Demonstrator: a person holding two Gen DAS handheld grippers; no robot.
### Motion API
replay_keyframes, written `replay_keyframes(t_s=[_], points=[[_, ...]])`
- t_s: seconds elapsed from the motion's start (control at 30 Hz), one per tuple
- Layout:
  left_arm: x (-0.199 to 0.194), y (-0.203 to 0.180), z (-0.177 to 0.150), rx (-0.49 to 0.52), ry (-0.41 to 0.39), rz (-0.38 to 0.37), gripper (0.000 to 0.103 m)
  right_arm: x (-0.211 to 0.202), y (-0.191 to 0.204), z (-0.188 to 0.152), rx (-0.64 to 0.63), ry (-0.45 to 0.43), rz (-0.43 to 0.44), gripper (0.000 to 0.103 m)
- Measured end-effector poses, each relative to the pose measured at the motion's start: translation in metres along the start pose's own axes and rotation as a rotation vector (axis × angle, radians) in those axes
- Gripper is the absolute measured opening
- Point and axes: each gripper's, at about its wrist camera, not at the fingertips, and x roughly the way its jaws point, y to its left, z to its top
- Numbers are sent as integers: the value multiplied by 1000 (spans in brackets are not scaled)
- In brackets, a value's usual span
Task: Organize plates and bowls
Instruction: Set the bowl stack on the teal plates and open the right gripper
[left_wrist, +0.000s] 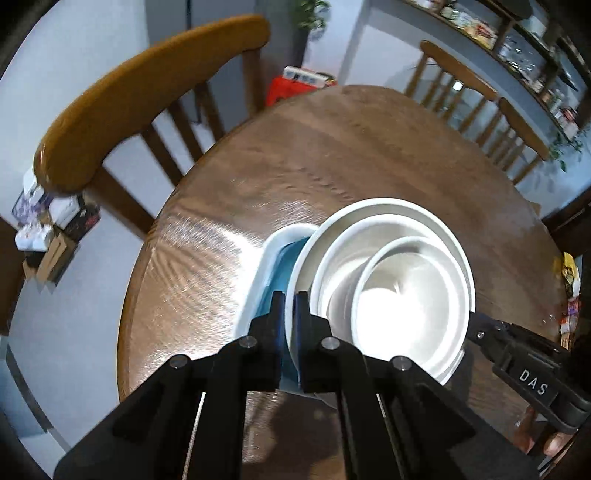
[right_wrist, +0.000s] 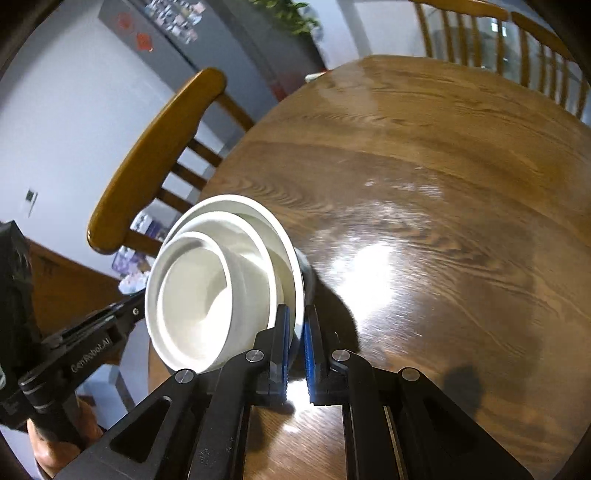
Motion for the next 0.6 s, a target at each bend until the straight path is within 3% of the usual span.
replay_keyframes(t_s=[0.13,0.2,0.27,0.33,0.4,0.5,0.53,0.6], points=[[18,12,-1,-42,44,-9,1,20,11,3,-25,28,-46,9],[15,9,1,-35,23,-2,7,22,13,3,-33,6,-82,9],[10,4,3,-19,-1,20,21,17,14,2,-49,-23,-128,9],[-2,2,0,11,-59,100,58,4,13,0,-70,-66,-157,9],[-18,0,-4,22,-111,101,80,-12,15,-4,-98,-104,-172,12],[-40,-2,-14,52,-170,126,84,-30,20,-16,-153,-107,-152,17],[-47,-4,-19,68,-184,141,91,-36,23,-23,-182,-105,-143,20],[-57,-7,-27,82,-200,150,101,-44,30,-32,-221,-106,-127,38]])
